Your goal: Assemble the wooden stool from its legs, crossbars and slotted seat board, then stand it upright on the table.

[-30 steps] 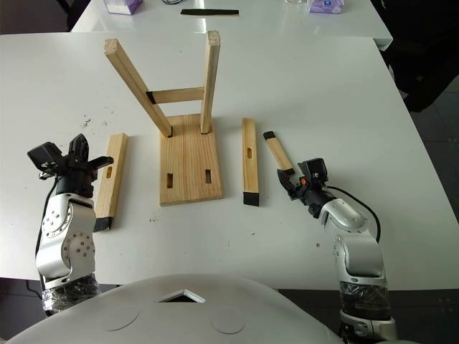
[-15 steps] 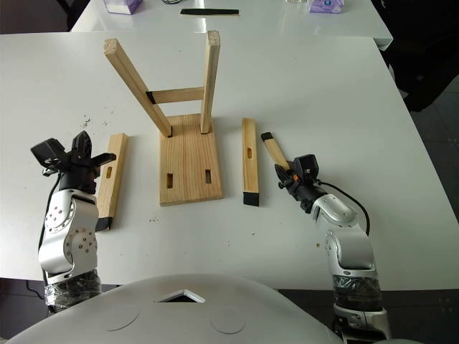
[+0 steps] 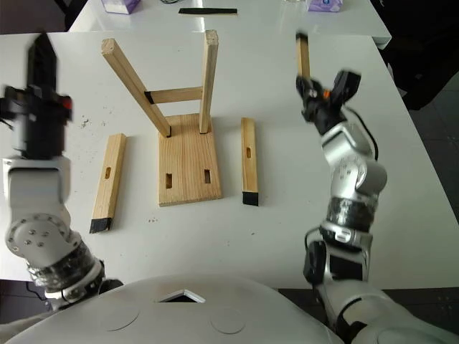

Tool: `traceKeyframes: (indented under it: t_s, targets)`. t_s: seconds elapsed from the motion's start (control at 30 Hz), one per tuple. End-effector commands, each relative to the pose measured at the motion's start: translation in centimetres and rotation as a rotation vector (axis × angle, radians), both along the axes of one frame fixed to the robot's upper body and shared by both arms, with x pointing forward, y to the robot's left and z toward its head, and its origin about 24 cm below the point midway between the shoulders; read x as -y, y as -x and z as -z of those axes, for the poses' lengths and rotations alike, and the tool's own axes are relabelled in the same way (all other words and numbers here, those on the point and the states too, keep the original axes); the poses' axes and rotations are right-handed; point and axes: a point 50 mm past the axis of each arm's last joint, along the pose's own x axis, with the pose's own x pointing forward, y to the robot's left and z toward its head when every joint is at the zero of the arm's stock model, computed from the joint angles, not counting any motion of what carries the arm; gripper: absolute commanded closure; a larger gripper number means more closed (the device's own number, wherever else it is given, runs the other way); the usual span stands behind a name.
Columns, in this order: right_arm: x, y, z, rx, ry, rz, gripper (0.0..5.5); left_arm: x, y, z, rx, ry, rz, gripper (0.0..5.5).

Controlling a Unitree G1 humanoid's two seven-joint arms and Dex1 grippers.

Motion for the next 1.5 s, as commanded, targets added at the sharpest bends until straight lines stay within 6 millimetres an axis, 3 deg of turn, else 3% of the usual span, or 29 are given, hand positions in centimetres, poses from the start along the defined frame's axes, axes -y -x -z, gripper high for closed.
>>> traceKeyframes:
  t_s: [0.03,0.1,0.2,0.37,0.53,0.77,0.93,1.37,1.5]
  targets:
    - [-4.3,-0.5,-7.9,0.326,-0.171,-0.315,4.2,1.6,-1.9,-3.8,0.177,-0.055,0.208,5.19]
    - [-6.3,0.4,-9.9,0.417,-0.144,-0.478,4.2,2.2,-2.6,-4.5,0.212,-0.087,0.279,4.9]
    - [-8.3,2.1,-10.4,0.471,-0.018,-0.67,4.2,2.4,-3.4,-4.8,0.218,-0.137,0.339,4.47]
    - [-8.6,4.6,-9.2,0.453,0.072,-0.851,4.2,2.6,-3.2,-4.2,0.173,-0.233,0.401,3.72]
    - [-8.3,5.3,-8.9,0.427,0.1,-0.966,4.2,3.2,-2.2,-4.0,0.189,-0.299,0.518,3.68]
    - [-7.9,5.5,-9.6,0.412,0.092,-1.086,4.2,4.8,-1.3,-3.7,0.172,-0.399,0.711,3.68]
    - [-7.9,5.5,-9.7,0.403,0.091,-1.12,4.2,5.2,-1.3,-3.4,0.164,-0.426,0.731,3.68]
    - [-8.0,6.3,-8.4,0.339,0.124,-1.205,4.2,5.1,-1.3,-2.8,0.172,-0.453,0.757,1.76]
    - [-7.7,6.3,-7.5,0.286,0.152,-1.215,4.2,5.0,-1.2,-2.6,0.175,-0.503,0.771,1.74]
